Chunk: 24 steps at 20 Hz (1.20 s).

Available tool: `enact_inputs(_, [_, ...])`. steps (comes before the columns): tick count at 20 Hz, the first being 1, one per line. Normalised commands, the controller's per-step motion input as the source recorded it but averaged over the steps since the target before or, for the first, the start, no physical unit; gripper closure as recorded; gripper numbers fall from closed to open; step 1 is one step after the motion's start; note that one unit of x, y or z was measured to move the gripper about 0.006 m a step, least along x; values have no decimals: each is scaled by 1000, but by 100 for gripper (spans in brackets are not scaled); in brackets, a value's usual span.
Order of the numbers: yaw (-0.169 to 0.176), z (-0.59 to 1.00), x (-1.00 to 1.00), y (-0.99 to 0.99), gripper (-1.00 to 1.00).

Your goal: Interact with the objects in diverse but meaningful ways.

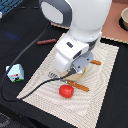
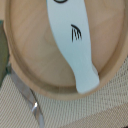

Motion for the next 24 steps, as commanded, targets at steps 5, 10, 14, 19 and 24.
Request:
enact_inputs(5, [0, -5, -1000, -162, -100])
enact_inputs(10, [0, 595, -910, -53, -100])
enact_inputs(14, [-3, 821, -906, -91, -100])
enact_inputs(19, [-6, 496, -1000, -131, -100])
enact_inputs(24, [-3, 75, -967, -88, -100])
